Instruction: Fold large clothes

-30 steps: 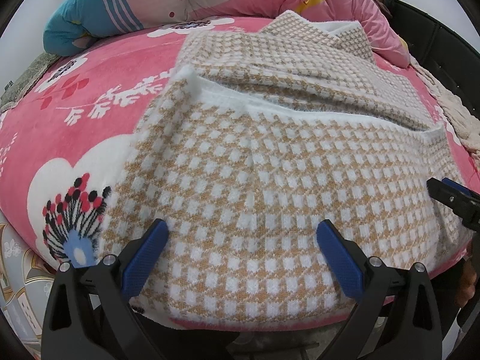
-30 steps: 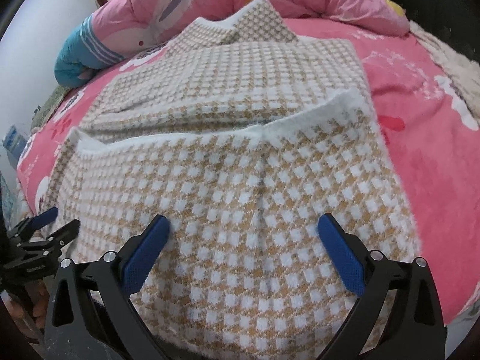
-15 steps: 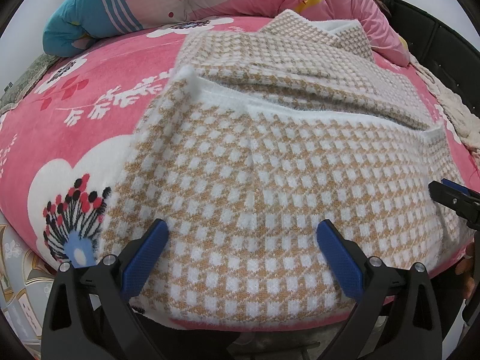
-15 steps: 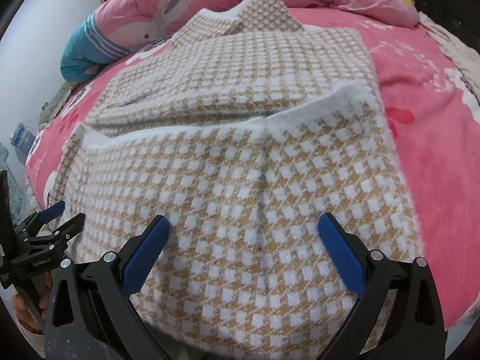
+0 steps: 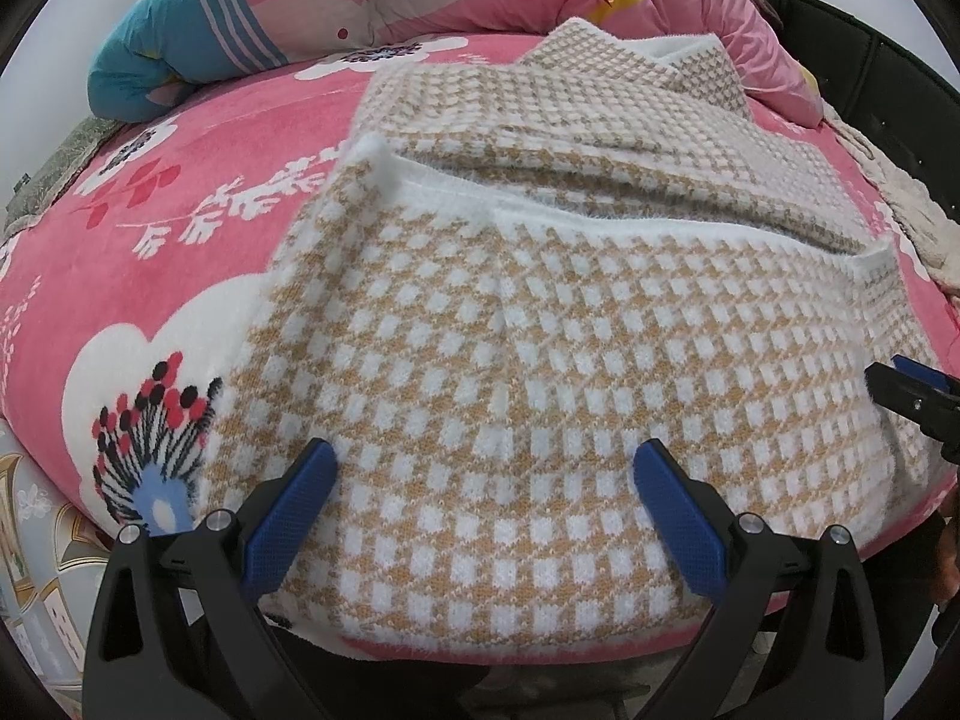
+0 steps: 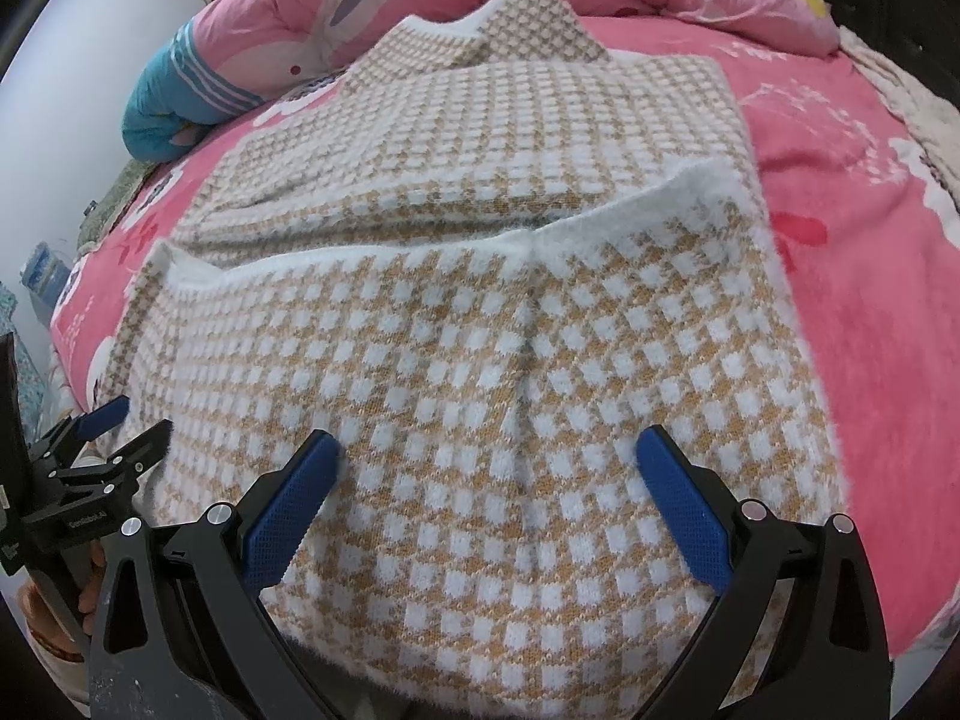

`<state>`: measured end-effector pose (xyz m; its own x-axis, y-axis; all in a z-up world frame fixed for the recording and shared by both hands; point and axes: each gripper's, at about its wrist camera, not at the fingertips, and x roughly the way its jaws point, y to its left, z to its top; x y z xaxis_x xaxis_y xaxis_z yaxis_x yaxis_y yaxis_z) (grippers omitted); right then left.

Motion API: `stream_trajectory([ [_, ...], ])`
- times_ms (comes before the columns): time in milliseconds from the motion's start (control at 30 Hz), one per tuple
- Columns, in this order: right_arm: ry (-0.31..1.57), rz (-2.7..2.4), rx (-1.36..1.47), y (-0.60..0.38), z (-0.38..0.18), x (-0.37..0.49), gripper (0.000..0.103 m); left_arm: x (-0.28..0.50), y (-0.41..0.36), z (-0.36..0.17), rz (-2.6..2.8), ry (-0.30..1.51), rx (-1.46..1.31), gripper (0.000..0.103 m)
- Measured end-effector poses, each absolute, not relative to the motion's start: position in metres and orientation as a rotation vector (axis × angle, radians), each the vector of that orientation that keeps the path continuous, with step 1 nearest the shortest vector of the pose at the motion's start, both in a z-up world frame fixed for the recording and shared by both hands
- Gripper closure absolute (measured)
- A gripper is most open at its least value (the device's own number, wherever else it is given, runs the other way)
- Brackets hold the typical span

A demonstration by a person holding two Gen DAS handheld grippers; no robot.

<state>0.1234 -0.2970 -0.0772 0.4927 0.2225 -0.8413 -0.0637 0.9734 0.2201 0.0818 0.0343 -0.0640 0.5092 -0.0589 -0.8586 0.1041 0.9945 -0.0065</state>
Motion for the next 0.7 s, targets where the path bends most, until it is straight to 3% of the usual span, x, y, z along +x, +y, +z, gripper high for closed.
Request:
stream_trajectory([
  [433, 1.031, 0.247, 0.131, -0.303, -0.074, 0.118, 0.008, 0.084, 0.035, -0.056, -0.119, 1.047, 0.038, 0.005],
  [700, 0.972, 0.318, 0.174, -0.315, -0.033, 0.113, 0.008, 0.086, 0.050, 0.006, -0.120, 0.831, 0.030, 0.005],
])
